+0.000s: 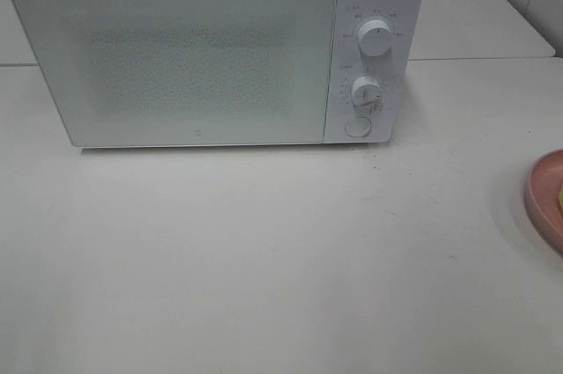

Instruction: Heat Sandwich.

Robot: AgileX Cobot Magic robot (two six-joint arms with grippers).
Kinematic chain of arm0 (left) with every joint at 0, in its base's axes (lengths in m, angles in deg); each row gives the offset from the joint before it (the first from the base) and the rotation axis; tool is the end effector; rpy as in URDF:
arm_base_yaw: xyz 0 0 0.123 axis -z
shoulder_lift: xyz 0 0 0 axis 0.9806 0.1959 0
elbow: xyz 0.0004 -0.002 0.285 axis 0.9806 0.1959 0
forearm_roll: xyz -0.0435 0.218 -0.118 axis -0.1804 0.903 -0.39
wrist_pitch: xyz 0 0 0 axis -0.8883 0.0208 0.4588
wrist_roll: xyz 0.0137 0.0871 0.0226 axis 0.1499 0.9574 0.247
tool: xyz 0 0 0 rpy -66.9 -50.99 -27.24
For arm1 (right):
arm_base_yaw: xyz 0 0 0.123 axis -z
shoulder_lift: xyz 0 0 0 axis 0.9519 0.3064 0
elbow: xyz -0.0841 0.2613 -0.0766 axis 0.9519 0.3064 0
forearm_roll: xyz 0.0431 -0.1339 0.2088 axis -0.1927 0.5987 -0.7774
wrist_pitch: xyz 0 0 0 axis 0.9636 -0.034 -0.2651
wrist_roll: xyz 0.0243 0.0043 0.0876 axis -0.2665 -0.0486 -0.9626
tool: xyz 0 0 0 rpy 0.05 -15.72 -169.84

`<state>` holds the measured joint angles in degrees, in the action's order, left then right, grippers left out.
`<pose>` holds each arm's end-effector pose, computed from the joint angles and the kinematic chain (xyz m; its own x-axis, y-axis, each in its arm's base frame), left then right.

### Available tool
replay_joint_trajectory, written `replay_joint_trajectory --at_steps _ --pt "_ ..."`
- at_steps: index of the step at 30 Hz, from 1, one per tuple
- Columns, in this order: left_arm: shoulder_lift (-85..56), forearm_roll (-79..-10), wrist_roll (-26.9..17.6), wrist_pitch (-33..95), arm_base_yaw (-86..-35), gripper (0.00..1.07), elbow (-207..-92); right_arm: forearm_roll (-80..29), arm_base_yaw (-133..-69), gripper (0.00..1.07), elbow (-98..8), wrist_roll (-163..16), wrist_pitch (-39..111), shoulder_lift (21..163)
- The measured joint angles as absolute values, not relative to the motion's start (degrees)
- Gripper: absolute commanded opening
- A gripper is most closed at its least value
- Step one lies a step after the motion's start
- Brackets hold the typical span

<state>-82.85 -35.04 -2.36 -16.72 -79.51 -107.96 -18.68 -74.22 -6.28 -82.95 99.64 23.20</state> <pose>-0.0040 -0.0070 0.2796 -0.4190 0.0532 -0.9064 0.0806 0.9965 0.0213 -0.0053 -0.0087 0.2800 -0.4334 0.0115 -0.9012 0.0609 0.9980 -0.0165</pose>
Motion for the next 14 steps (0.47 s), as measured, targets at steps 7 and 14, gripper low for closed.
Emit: replay_joint_trajectory --at_steps 7,14 --pt "-82.85 -35.04 -2.42 -16.72 -79.51 1.04 -107.96 -18.68 -74.22 0.76 -6.28 -82.95 99.64 23.20" --pt "-82.85 -35.04 -2.42 -16.72 -79.51 1.04 -107.96 -18.68 -74.22 0.76 -6.28 -82.95 99.64 23.20"
